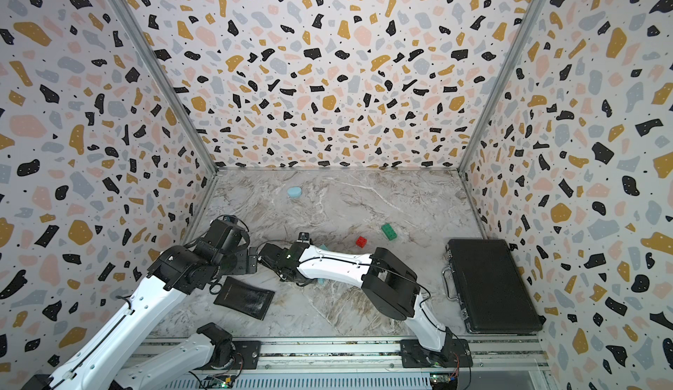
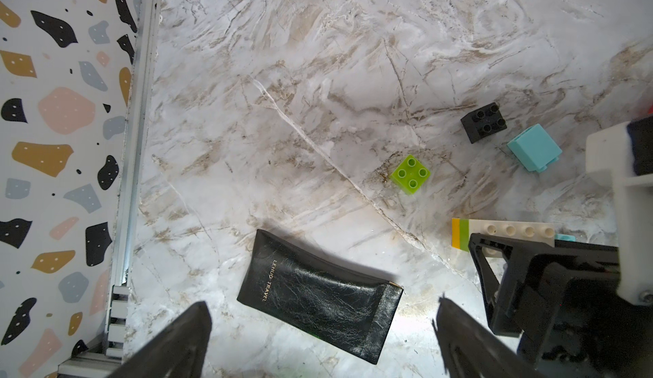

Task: Assemble the letter h with lego
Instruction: Assemble the lego brick with the lego brick.

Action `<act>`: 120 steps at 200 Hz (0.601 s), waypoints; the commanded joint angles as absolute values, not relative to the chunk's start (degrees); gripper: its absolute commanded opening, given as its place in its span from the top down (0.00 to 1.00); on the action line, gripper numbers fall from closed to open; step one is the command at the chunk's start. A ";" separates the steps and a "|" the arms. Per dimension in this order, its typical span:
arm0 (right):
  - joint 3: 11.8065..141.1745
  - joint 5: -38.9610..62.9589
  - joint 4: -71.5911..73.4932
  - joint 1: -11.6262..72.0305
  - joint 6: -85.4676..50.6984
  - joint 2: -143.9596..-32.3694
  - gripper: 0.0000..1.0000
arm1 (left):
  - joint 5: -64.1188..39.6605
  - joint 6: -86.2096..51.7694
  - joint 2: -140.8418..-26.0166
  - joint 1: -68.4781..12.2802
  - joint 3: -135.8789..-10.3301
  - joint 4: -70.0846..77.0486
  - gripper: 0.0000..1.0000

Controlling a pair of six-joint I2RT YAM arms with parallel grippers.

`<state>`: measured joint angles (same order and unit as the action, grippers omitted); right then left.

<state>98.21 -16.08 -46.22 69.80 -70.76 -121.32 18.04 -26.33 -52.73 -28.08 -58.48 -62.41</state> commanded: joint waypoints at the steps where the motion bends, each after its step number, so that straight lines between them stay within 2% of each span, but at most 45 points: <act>1: 97.90 -10.26 -44.20 72.77 -69.02 -125.03 0.68 | 14.09 -26.55 -53.22 -28.87 -58.01 -58.27 0.01; 27: 98.56 -10.80 -43.89 72.75 -68.19 -124.62 0.57 | 14.13 -26.55 -53.21 -28.90 -58.00 -58.27 0.01; 120: 102.48 -11.51 -45.27 72.77 -65.71 -125.17 0.37 | 13.99 -26.55 -53.13 -28.87 -58.01 -58.27 0.01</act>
<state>100.47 -14.72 -46.74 69.80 -67.24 -122.39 20.08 -26.35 -52.66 -27.86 -58.48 -62.61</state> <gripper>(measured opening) 0.677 0.988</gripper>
